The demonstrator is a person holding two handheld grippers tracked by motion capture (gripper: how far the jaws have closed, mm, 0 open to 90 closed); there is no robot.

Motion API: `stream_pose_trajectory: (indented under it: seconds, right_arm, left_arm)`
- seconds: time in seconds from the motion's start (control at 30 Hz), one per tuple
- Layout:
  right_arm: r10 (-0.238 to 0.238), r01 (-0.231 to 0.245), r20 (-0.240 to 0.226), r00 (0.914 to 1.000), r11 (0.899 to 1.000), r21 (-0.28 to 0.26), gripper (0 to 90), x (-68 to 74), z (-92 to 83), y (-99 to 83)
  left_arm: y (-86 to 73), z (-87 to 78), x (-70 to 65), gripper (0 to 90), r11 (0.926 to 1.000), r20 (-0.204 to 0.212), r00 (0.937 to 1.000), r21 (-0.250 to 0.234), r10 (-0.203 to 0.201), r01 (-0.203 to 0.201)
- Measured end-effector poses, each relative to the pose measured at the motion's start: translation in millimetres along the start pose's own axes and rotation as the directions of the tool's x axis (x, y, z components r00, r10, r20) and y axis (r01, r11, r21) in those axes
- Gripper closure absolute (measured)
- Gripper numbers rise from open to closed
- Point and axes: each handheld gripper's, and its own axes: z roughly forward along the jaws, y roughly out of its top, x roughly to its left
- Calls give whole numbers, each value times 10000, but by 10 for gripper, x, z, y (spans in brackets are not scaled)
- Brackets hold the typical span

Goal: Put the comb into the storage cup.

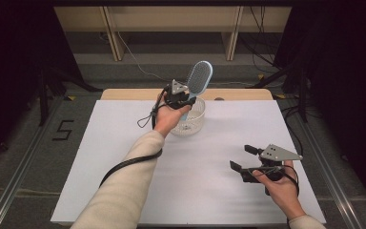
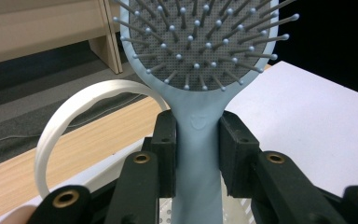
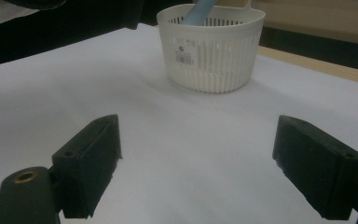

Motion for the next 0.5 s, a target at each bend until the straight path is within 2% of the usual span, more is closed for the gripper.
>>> stream_pose_trajectory:
  seconds: [0.5]
  right_arm:
    - [1, -1, 1, 10000, 10000, -6, 158, 3, -1, 2]
  left_arm:
    - [-19, 10, 0, 695, 10000, 56, 10000, 80, 31, -32]
